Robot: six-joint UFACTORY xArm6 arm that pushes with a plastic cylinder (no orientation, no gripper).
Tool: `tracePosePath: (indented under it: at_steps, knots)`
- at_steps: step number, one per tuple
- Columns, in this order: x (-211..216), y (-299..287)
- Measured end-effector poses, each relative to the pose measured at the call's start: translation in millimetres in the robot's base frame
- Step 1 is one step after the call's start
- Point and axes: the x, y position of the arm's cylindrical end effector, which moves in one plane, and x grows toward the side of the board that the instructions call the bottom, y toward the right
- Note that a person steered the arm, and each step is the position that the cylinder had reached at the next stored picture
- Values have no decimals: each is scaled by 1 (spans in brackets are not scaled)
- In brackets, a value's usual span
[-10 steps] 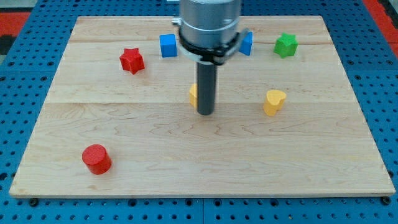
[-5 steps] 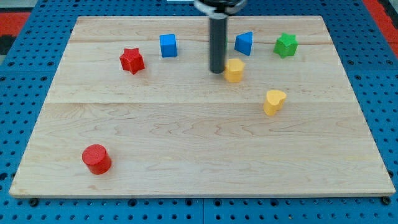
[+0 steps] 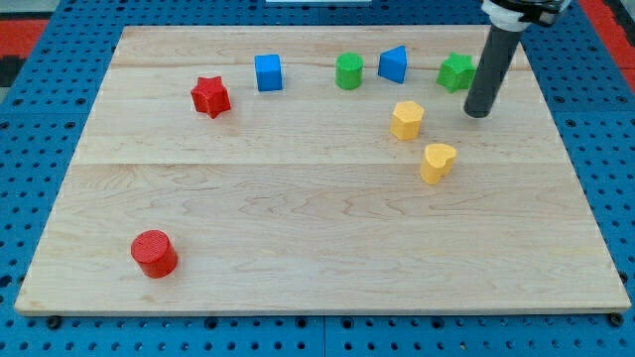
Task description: Push the yellow hexagon parallel to the left of the yellow heart
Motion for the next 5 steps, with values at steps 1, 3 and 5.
tracePosePath:
  at_steps: [1,3,5]
  knots:
    - [-7,-46]
    - [46,-89]
    - [53,-91]
